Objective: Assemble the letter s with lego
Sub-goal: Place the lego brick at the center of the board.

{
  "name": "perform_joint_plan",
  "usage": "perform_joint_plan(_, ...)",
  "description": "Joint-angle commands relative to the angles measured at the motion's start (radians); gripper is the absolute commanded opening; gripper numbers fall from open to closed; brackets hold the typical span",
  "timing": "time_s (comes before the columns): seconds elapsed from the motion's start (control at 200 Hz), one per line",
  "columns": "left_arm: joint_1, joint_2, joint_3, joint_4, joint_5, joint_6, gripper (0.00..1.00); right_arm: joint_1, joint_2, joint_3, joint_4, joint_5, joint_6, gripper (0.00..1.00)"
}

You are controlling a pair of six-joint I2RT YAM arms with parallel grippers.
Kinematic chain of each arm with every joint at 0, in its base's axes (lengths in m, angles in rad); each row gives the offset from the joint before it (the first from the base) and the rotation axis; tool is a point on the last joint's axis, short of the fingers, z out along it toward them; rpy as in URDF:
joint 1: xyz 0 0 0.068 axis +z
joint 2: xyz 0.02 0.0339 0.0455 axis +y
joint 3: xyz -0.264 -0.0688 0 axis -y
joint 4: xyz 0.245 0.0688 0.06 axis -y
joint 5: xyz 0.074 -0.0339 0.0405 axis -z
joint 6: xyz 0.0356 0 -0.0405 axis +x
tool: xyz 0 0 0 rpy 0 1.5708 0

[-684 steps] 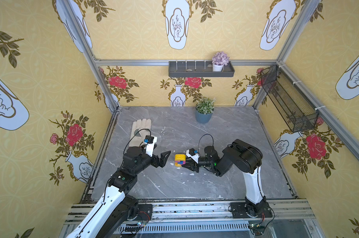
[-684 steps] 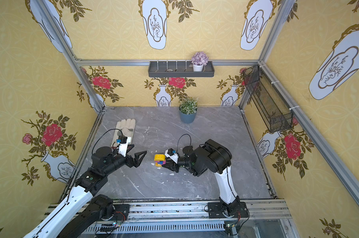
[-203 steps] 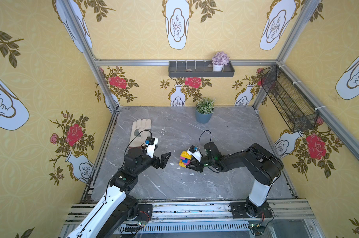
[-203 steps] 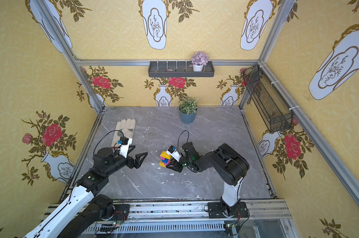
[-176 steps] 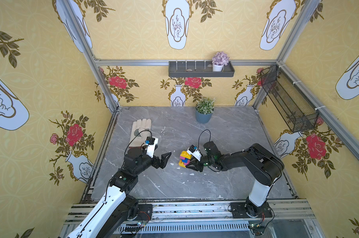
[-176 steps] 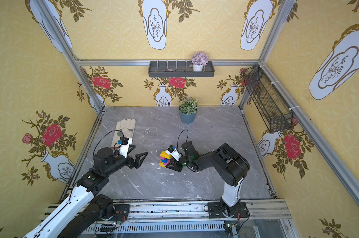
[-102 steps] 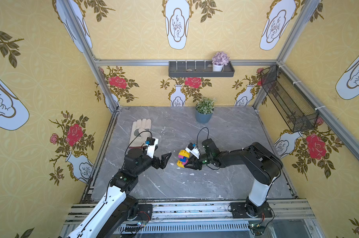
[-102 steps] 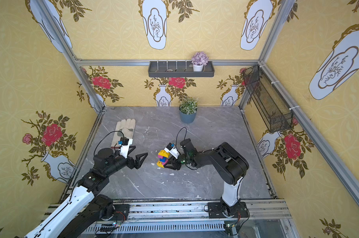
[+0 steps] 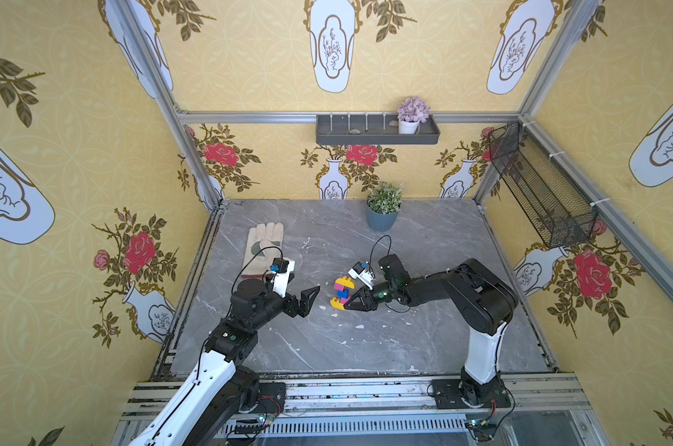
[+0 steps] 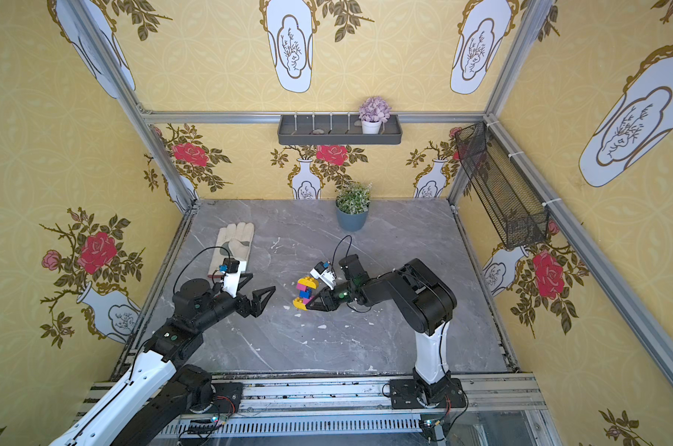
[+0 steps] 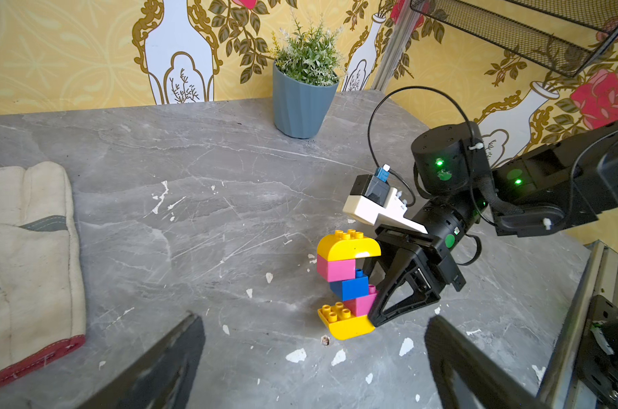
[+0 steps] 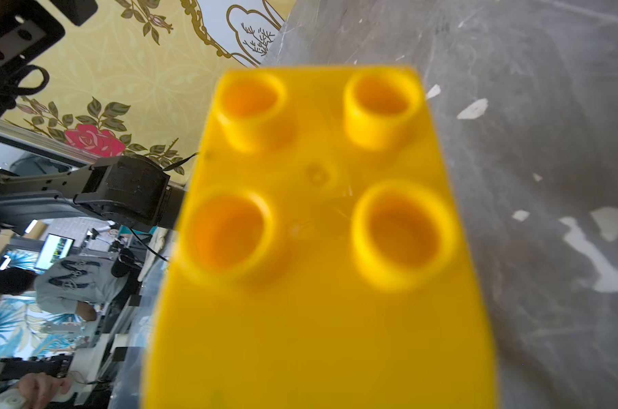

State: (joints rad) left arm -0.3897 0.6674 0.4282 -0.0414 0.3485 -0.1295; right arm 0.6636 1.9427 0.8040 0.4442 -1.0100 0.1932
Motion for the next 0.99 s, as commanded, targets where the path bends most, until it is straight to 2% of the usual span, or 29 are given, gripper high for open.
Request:
perform_joint_plan(0.0, 0.004, 0.003, 0.0, 0.021, 0.013, 0.014, 0.99, -0.007, 0.014, 0.01, 0.016, -0.041, 0.056, 0.26)
perform_joint_plan(0.55, 0.015, 0.001, 0.0, 0.02, 0.023, 0.019, 0.99, -0.042, 0.118, 0.075, 0.01, -0.094, 0.18, 0.26)
perform_joint_plan(0.99, 0.025, 0.0, 0.0, 0.021, 0.024, 0.016, 0.99, -0.062, 0.194, 0.182, -0.169, -0.107, 0.231, 0.26)
